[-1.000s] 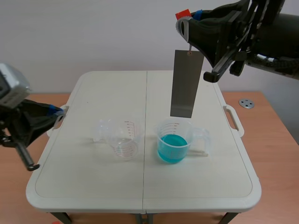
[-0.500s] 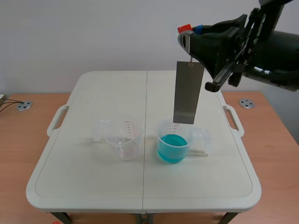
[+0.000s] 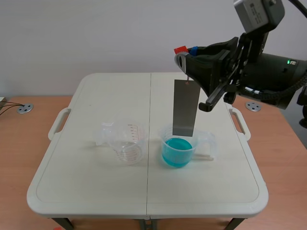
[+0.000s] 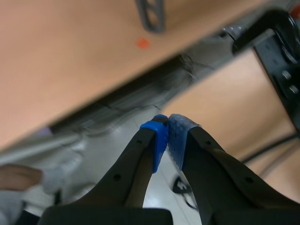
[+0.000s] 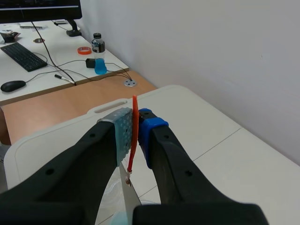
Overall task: Hold the metal plate by the orange handle, dip it into the blue solution, take it out and point at it, then put the plate back in the beaker on the left.
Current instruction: 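Lower the plate into the blue solution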
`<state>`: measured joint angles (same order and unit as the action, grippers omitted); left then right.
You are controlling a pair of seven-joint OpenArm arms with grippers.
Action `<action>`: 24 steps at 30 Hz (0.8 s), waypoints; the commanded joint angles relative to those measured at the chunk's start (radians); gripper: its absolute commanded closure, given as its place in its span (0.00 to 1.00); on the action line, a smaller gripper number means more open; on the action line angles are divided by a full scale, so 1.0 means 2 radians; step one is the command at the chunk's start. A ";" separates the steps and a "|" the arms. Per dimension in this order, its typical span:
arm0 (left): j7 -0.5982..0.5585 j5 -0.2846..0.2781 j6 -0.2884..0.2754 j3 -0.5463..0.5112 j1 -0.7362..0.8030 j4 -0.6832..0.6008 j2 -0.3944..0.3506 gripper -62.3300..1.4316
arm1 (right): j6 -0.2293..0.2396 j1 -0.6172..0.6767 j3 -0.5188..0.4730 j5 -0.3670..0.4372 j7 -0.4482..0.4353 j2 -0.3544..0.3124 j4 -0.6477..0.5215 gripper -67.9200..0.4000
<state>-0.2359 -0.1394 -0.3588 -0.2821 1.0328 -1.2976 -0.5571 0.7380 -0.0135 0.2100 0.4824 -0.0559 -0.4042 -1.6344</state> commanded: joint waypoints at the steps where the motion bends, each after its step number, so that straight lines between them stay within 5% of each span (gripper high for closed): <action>1: -0.004 -0.002 0.001 0.017 -0.001 0.003 0.005 0.95 | 0.000 -0.009 0.001 0.007 -0.011 0.000 0.001 0.98; 9: -0.016 0.027 0.009 0.093 -0.007 0.048 0.041 0.95 | 0.000 -0.014 0.004 -0.004 -0.029 0.000 0.029 0.98; 14: -0.019 0.065 0.048 0.132 -0.024 0.078 0.060 0.95 | 0.003 -0.026 0.006 -0.009 -0.048 0.000 0.059 0.98; 20: -0.045 0.065 0.100 0.172 -0.046 0.113 0.062 0.95 | 0.002 -0.036 0.017 -0.032 -0.075 0.007 0.092 0.98; 24: -0.045 0.064 0.108 0.189 -0.066 0.136 0.062 0.95 | 0.002 -0.036 0.021 -0.057 -0.092 0.017 0.112 0.98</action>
<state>-0.3157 -0.0048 -0.1383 0.0971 0.8978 -1.0191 -0.4297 0.7380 -0.0685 0.2508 0.3588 -0.2134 -0.3737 -1.4048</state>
